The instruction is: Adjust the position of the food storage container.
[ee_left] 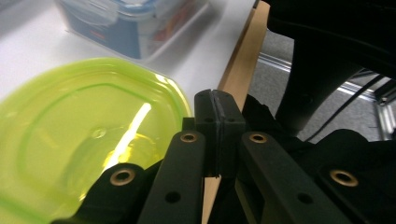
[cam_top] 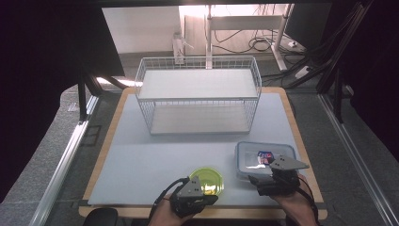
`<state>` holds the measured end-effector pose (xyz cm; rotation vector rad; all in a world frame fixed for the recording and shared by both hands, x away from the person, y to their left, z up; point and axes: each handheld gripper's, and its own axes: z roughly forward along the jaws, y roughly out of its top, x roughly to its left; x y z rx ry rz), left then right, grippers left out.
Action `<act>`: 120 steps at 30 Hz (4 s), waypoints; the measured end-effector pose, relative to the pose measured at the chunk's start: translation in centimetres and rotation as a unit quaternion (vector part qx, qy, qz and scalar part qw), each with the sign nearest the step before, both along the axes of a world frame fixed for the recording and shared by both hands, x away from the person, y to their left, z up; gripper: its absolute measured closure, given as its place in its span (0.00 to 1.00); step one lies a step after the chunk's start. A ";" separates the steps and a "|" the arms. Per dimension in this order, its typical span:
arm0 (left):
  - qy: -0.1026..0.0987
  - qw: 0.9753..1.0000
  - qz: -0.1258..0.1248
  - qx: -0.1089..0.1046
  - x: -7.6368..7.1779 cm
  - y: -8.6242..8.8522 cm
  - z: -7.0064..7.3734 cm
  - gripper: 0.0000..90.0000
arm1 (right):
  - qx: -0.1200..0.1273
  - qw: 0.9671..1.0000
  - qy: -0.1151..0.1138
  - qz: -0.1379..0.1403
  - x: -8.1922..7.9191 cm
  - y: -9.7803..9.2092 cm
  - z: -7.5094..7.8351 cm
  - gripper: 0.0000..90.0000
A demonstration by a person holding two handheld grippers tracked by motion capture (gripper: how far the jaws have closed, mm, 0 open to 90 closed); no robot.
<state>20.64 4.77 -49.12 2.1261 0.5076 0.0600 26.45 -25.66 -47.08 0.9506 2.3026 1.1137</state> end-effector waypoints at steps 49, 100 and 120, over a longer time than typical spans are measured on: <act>-0.015 0.990 0.102 0.095 9.9 -1.1 0.7 1.00 | -0.004 1.000 0.003 -0.014 0.1 -0.3 -0.3 0.10; -0.012 0.980 0.194 0.038 7.1 11.4 0.2 0.91 | 0.016 0.999 0.004 -0.037 0.3 -1.6 0.6 0.34; -0.036 0.990 0.131 0.030 5.1 7.8 -1.1 0.79 | -0.008 0.979 0.034 -0.201 2.5 -10.5 0.1 1.00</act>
